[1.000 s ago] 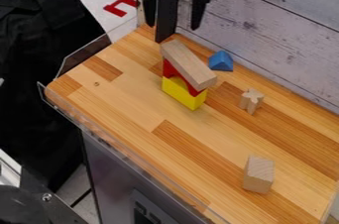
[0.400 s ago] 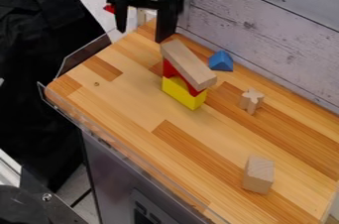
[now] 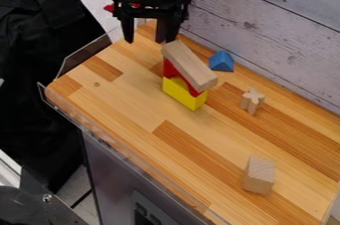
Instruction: Put the green cube on top of the block
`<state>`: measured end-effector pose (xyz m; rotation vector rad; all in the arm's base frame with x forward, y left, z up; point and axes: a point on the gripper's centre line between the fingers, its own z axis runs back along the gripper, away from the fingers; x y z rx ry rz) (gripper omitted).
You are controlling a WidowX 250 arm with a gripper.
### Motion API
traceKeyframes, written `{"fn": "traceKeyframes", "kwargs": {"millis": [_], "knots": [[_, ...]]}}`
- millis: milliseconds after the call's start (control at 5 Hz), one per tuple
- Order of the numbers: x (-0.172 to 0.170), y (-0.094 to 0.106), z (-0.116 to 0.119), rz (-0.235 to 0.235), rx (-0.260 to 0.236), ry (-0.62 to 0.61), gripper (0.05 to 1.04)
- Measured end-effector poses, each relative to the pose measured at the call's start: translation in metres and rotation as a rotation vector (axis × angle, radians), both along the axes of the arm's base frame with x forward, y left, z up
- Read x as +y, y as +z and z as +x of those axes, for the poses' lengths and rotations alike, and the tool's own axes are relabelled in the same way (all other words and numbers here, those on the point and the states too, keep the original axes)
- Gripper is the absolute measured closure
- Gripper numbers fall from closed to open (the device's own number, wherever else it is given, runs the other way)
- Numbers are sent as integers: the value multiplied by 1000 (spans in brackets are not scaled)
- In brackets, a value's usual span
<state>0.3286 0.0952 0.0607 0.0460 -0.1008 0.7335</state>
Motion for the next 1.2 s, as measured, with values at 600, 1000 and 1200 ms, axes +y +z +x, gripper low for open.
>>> {"fn": "traceKeyframes", "kwargs": {"millis": [600,1000,1200], "knots": [[18,-2,25,-4,-47,66,84],[10,-15,28,-29,-38,115,84],[-1,-15,35,-48,-61,112,84]]}}
